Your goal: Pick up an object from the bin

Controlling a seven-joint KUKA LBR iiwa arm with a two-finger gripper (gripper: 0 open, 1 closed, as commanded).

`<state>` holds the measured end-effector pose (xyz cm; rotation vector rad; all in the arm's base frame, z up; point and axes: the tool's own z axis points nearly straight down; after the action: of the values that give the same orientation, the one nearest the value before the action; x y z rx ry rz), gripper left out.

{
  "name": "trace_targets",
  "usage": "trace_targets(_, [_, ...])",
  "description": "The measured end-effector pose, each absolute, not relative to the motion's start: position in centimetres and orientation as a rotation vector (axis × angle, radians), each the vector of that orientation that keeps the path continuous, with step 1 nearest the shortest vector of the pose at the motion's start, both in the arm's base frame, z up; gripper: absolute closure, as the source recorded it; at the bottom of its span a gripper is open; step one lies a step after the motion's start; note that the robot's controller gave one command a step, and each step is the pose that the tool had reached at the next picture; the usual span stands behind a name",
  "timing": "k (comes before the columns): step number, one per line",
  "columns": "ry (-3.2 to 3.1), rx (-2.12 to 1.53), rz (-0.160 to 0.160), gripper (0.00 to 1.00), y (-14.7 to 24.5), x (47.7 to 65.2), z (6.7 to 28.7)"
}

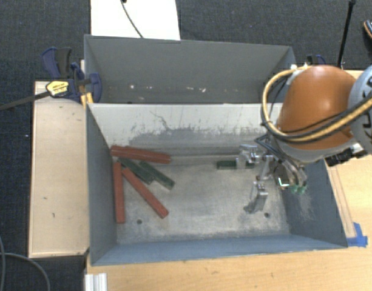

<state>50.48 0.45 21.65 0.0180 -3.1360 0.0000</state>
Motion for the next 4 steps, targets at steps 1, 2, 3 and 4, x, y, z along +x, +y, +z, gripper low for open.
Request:
trace_targets(1, [-3.135,0.121,-0.005,0.0,9.9,52.0,11.9])
trace_targets(2, [-3.147,0.02,-0.006,0.0,14.3,57.8,6.8])
trace_targets(3, [-3.141,0.059,0.002,0.0,9.2,57.7,7.0])
trace_targets(4, [-3.145,-0.016,-0.01,0.0,21.8,57.3,7.8])
